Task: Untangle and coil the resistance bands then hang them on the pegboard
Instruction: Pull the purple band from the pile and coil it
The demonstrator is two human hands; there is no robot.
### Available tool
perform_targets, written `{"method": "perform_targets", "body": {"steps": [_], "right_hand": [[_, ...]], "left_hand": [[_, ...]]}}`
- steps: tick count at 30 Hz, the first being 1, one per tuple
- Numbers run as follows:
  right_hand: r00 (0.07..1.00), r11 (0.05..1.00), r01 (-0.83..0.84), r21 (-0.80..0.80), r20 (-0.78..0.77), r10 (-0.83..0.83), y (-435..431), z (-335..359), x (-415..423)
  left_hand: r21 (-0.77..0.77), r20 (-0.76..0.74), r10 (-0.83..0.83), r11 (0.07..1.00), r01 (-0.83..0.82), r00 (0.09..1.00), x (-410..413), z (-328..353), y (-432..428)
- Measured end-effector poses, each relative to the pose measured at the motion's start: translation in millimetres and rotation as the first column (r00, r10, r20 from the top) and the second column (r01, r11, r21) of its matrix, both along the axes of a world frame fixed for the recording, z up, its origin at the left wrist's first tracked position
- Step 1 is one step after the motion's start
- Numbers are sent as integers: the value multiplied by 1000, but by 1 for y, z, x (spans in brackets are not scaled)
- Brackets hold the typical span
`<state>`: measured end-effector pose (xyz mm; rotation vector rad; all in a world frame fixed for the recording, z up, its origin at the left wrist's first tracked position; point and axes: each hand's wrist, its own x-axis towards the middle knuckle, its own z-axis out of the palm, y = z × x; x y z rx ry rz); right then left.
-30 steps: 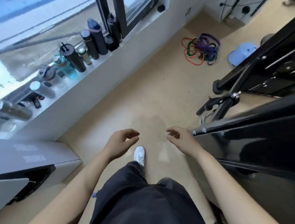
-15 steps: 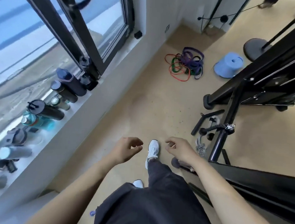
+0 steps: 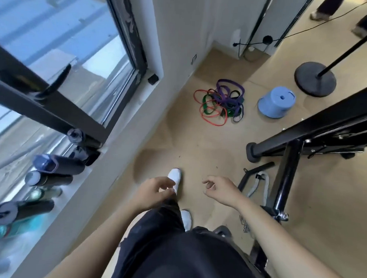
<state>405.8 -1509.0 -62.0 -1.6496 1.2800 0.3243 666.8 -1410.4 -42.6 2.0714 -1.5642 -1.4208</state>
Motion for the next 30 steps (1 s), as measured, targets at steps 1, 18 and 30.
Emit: {"method": "perform_targets", "body": {"steps": [1,18,30], "right_hand": [[1000,1000,-1,-3,-8,1,-18,0,1],[960,960,278,-32,-17,-279,-296,11,-49],[974,975,222,5,47,-222,-538,-12,-148]], "left_hand": [[0,-6,-18,1000,18,1000,4,-2,-22],[-36,-21,-384,923,383,923,-18,-18,-401],[-58,-74,-111,993,107,991,-133,-26,-570]]}}
